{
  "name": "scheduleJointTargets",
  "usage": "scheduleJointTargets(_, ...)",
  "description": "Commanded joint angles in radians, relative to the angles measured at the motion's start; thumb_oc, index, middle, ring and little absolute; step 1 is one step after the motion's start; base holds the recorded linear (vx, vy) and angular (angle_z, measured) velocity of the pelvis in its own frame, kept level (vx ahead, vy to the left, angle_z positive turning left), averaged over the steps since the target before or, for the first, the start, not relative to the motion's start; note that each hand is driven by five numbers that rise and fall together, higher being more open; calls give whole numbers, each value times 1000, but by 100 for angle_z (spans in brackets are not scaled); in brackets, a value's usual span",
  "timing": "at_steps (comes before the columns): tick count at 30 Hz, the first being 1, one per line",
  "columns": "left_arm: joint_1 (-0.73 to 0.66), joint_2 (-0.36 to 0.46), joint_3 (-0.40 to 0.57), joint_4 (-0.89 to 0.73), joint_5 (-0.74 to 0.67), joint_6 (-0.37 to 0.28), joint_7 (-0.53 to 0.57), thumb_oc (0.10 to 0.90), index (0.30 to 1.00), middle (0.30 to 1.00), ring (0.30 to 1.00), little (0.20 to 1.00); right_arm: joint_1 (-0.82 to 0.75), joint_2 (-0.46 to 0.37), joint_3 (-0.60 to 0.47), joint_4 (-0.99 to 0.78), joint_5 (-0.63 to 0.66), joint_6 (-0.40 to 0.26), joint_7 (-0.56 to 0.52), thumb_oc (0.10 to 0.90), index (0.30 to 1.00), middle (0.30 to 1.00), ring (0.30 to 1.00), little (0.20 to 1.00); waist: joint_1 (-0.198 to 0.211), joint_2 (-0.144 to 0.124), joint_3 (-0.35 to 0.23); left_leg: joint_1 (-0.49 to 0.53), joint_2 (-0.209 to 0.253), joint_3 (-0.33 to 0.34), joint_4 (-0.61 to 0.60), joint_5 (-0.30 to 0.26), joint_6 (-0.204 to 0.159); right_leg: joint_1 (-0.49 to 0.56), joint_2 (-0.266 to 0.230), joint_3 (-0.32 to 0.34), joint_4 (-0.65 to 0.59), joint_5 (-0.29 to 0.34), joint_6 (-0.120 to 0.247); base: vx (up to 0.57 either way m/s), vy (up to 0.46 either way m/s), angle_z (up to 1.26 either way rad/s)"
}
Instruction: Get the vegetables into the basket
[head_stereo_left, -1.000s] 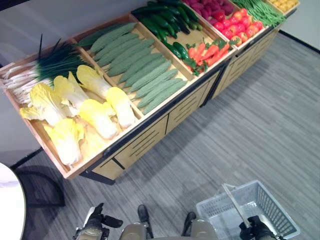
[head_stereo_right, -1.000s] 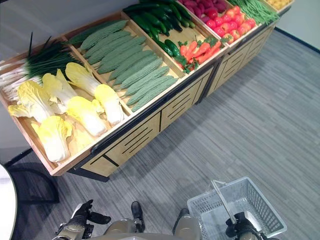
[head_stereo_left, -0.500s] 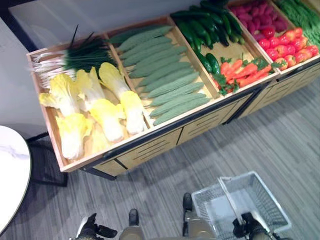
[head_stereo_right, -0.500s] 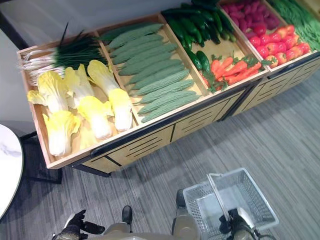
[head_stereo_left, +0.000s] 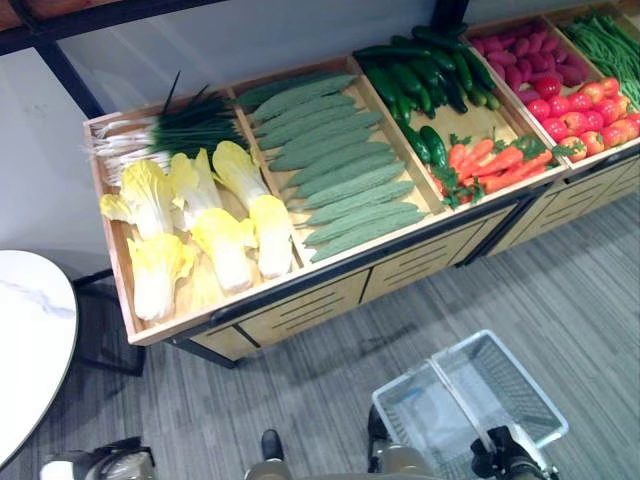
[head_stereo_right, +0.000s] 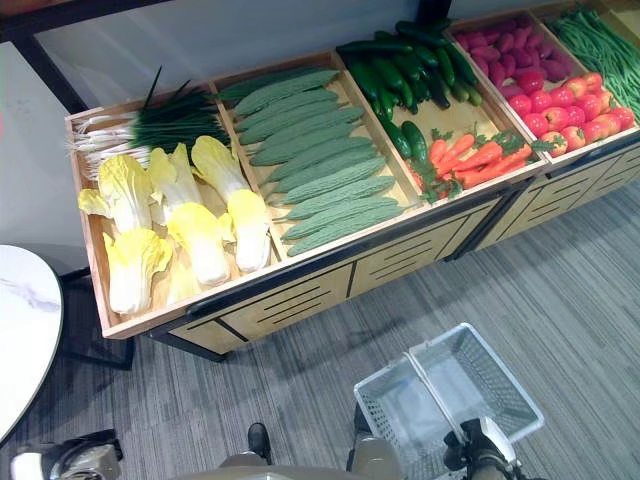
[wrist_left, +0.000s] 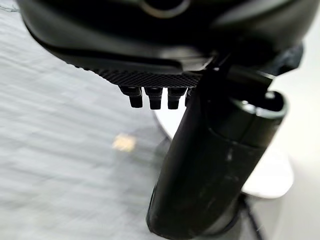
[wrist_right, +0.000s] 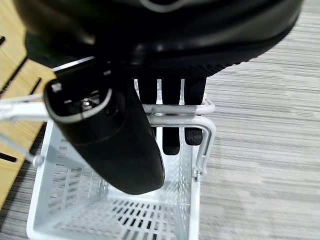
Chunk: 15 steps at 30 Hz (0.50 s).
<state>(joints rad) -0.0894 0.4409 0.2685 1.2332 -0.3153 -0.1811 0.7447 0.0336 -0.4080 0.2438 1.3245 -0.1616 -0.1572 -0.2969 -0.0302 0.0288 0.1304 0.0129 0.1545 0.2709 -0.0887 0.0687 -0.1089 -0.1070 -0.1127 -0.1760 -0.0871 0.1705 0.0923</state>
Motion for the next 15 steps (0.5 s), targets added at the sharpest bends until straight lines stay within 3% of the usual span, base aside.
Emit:
scheduleJointTargets(1, -36, 133, 16, -146, 69, -100, 152, 900, 1000, 1000, 1000, 1000, -5, -9, 28, 6, -32, -16, -42, 400, 300, 300, 300, 300, -7, -60, 3, 24, 9, -33, 1, 0, -45, 37, -77, 11, 8, -33, 102, -22, 35, -5)
scheduleJointTargets(6, -47, 188, 6, -614, 302, -61, 220, 900, 1000, 1000, 1000, 1000, 30, 0, -17, -11, -46, -18, -47, 400, 300, 300, 300, 300, -11, -77, 2, 11, 3, -52, 1, -5, -44, 34, -87, 0, 7, -25, 112, -35, 10, 2)
scheduleJointTargets(8, -53, 181, 16, -637, 315, -50, 216, 900, 1000, 1000, 1000, 1000, 32, -2, -24, -12, -46, -16, -44, 400, 300, 300, 300, 300, -12, -78, 2, 10, 1, -54, 1, -5, -43, 34, -89, -3, 7, -25, 113, -21, -1, 8)
scheduleJointTargets(9, -69, 170, 6, -752, 358, -43, 201, 900, 1000, 1000, 1000, 1000, 39, -4, -28, -22, -49, -13, -39, 400, 300, 300, 300, 300, -17, -83, 2, 7, 0, -56, 1, -7, -42, 34, -90, -3, 6, -23, 114, -19, 0, 5)
scheduleJointTargets(11, -66, 168, 8, -760, 360, -38, 200, 900, 1000, 1000, 1000, 1000, 40, -5, -29, -23, -49, -13, -39, 400, 300, 300, 300, 300, -17, -83, 2, 7, 0, -56, 1, -7, -42, 34, -90, -3, 6, -23, 114, -10, 0, 2)
scheduleJointTargets(12, -99, 162, -41, -827, 392, -37, 128, 900, 1000, 1000, 1000, 1000, 37, -22, -26, -33, -52, -8, -28, 400, 300, 300, 300, 300, -26, -85, 3, 6, 0, -58, 1, -9, -40, 33, -92, 3, 5, -19, 113, 0, 0, 0)
scheduleJointTargets(15, -123, 149, -77, -844, 362, -71, 88, 900, 1000, 1000, 1000, 1000, 27, -31, -17, -42, -56, -4, -17, 400, 300, 300, 300, 300, -31, -83, 5, 6, 0, -57, 1, -9, -40, 32, -93, 6, 3, -18, 113, 0, 0, 0)
